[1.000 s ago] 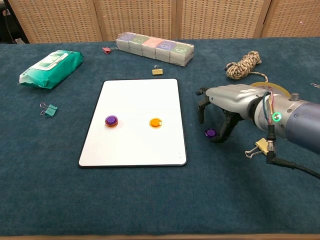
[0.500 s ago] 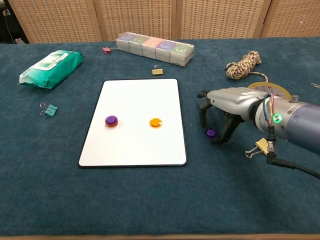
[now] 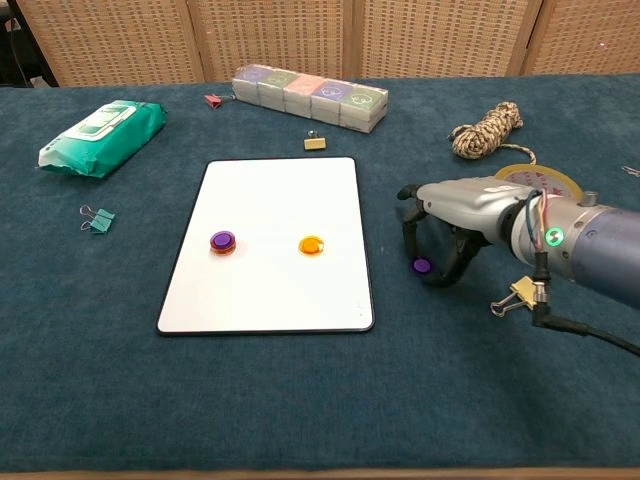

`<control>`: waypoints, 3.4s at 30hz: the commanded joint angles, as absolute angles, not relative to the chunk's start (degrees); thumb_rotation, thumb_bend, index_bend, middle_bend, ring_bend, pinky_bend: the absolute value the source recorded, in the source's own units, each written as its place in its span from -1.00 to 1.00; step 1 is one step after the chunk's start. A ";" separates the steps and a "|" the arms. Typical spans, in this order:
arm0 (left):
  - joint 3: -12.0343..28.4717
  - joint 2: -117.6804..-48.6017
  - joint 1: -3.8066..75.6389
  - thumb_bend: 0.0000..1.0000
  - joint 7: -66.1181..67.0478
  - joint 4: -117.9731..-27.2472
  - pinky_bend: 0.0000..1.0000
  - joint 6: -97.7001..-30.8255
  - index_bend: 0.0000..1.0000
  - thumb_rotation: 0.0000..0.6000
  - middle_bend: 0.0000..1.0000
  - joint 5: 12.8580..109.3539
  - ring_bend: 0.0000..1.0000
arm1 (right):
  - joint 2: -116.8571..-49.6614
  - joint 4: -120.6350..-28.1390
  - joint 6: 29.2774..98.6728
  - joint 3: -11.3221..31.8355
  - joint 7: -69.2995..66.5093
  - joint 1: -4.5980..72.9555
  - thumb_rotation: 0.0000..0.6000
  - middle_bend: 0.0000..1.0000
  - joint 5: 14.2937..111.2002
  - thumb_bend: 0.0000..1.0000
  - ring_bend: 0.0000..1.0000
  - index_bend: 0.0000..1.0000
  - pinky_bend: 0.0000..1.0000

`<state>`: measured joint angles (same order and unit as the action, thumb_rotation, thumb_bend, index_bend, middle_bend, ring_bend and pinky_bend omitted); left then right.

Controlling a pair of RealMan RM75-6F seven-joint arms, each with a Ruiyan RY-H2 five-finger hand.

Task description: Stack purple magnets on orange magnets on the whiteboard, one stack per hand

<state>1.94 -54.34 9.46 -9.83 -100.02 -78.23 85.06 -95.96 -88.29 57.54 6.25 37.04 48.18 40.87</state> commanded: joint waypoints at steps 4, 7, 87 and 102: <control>1.93 -54.35 9.44 -0.85 -9.83 -100.02 -1.00 -78.28 -1.00 1.00 -1.00 85.13 -1.00 | -95.78 -88.61 57.67 6.52 36.54 47.97 1.00 -1.00 41.51 -0.27 -1.00 0.04 -1.00; 1.93 -54.32 9.43 -0.85 -9.90 -100.03 -1.00 -78.28 -1.00 1.00 -1.00 85.09 -1.00 | -95.58 -89.22 57.70 7.18 36.01 48.04 1.00 -1.00 42.02 -0.26 -1.00 0.04 -1.00; 1.73 -52.68 9.75 -0.85 -12.05 -99.38 -1.00 -77.31 -1.00 1.00 -1.00 85.24 -1.00 | -106.87 -81.15 56.60 15.75 45.79 64.03 1.00 -1.00 24.99 -0.09 -1.00 -0.33 -1.00; 1.78 -52.81 9.43 -0.85 -12.07 -99.36 -1.00 -78.02 -1.00 1.00 -1.00 85.23 -1.00 | -97.73 -93.72 63.98 14.06 43.95 59.81 1.00 -1.00 33.99 -0.09 -1.00 -0.34 -1.00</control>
<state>1.78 -52.79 9.47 -12.11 -99.37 -77.97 85.23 -101.32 -89.62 60.86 15.25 44.57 61.89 30.27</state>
